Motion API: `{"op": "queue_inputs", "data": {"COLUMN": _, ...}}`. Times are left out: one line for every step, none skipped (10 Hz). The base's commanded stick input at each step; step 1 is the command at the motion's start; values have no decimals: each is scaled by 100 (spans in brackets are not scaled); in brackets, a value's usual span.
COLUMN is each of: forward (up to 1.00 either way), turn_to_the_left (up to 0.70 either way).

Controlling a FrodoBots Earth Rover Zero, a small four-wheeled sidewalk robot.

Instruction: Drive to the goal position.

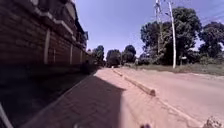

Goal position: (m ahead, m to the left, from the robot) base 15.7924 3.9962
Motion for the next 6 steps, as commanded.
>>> {"op": "queue_inputs", "data": {"forward": 30, "turn_to_the_left": 0}}
{"op": "queue_inputs", "data": {"forward": 30, "turn_to_the_left": 0}}
{"op": "queue_inputs", "data": {"forward": 30, "turn_to_the_left": 0}}
{"op": "queue_inputs", "data": {"forward": 30, "turn_to_the_left": 0}}
{"op": "queue_inputs", "data": {"forward": 30, "turn_to_the_left": 0}}
{"op": "queue_inputs", "data": {"forward": 30, "turn_to_the_left": 0}}
